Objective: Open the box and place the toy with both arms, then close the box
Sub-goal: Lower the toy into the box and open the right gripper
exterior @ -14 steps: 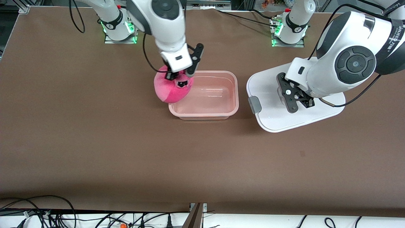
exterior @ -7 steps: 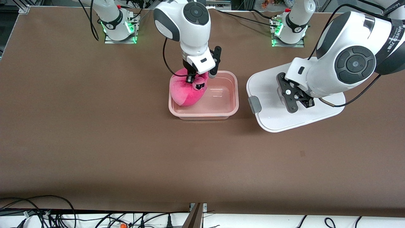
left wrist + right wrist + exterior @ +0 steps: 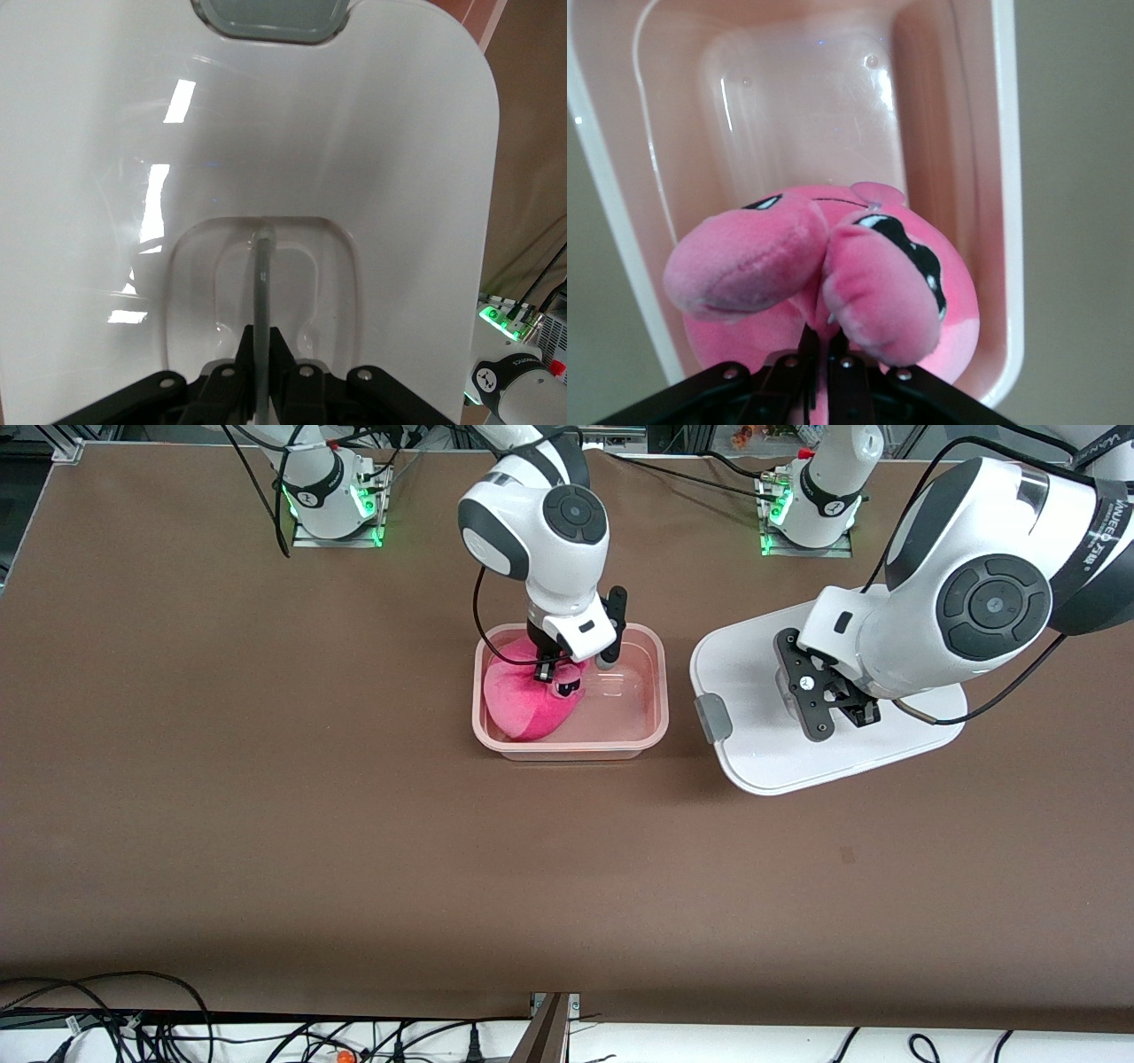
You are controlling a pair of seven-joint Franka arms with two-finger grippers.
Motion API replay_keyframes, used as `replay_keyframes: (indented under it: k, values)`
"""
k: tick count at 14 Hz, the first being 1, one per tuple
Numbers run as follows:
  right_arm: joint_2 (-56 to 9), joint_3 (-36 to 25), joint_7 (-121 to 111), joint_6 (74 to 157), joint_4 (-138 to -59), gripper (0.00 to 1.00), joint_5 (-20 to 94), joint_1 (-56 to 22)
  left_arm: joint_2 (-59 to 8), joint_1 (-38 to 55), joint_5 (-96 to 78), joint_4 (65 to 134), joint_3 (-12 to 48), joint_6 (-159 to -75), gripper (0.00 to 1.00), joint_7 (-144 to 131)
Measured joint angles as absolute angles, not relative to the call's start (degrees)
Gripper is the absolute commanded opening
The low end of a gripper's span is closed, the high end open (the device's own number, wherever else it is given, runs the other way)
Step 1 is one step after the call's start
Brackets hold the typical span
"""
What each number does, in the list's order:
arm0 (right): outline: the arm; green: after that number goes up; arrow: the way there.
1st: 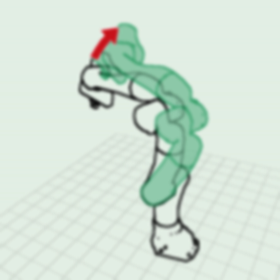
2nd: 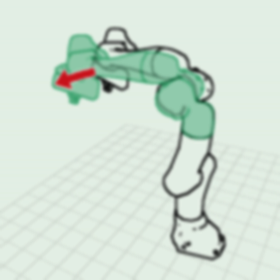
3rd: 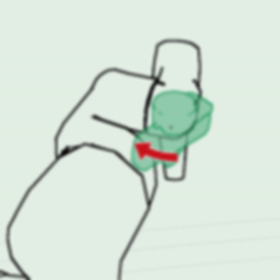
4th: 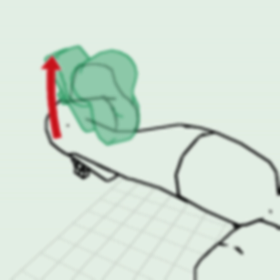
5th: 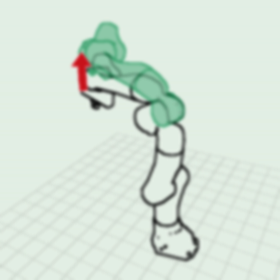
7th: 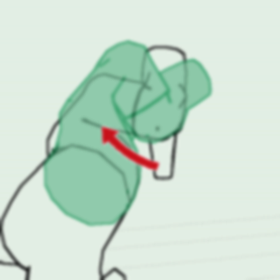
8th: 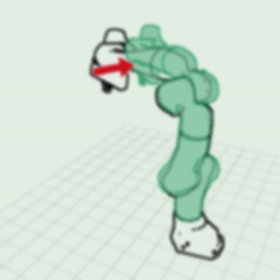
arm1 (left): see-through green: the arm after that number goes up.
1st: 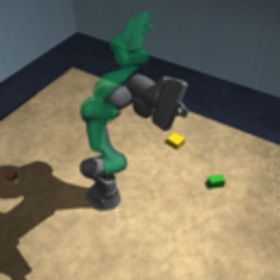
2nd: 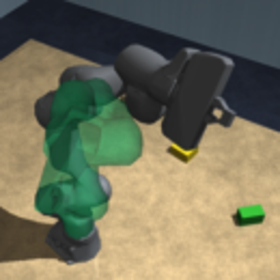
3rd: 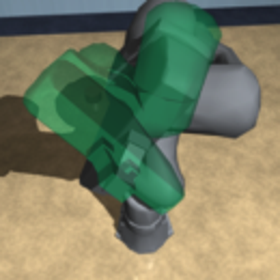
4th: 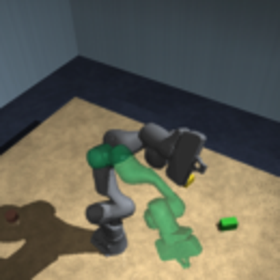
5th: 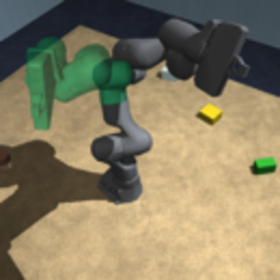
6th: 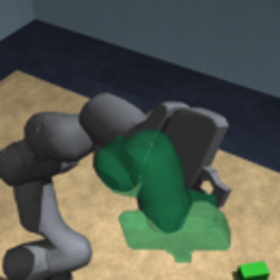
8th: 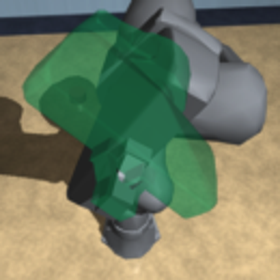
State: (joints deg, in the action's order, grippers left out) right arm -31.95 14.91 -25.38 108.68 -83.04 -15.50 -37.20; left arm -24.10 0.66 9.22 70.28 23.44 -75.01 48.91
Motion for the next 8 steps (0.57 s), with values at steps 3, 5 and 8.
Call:
replay_keyframes:
  k: [3,5,8]
  values:
    - [-34.9,14.9,-23.4,111.6,-83.0,0.76,-17.6,-37.5,-24.1,0.7,9.2,70.3,23.5,-75.0,0.00,48.9]
    - [-36.9,14.9,-21.4,114.0,-83.0,1.00,-19.1,-38.1,-24.1,0.7,9.2,70.3,23.5,-75.0,0.00,48.9]
    - [-37.6,14.8,-19.7,115.7,-82.4,1.00,-20.1,-38.5,-24.2,0.7,9.2,70.3,23.5,-75.0,0.00,48.9]
